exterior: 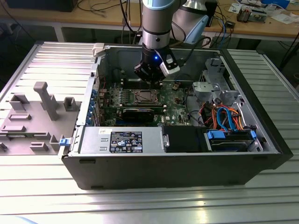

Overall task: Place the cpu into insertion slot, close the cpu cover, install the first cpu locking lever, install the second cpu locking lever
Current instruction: 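Install the second cpu locking lever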

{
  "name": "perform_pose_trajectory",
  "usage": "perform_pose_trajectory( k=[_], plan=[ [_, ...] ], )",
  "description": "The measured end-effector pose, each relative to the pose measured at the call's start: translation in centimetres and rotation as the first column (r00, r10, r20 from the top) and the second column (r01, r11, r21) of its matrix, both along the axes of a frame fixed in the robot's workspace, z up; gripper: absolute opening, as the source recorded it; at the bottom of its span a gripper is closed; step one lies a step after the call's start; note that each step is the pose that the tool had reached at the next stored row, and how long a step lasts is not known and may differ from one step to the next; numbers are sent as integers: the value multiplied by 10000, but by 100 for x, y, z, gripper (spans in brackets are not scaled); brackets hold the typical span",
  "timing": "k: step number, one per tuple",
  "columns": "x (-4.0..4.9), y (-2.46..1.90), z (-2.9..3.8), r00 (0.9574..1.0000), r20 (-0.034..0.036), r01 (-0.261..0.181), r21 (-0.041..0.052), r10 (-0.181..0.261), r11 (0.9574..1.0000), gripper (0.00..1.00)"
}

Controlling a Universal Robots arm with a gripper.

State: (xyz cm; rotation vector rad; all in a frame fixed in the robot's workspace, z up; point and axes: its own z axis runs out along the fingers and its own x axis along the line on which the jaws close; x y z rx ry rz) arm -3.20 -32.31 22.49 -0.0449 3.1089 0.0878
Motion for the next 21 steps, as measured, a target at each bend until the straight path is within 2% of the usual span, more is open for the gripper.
perform_pose_trajectory(
  k=[7,21],
  plan=[
    [0,-1,12,10000,-1,1,-1,-1,10000,11],
    [0,-44,10,10000,-1,0,0,0,10000,11]
  ],
)
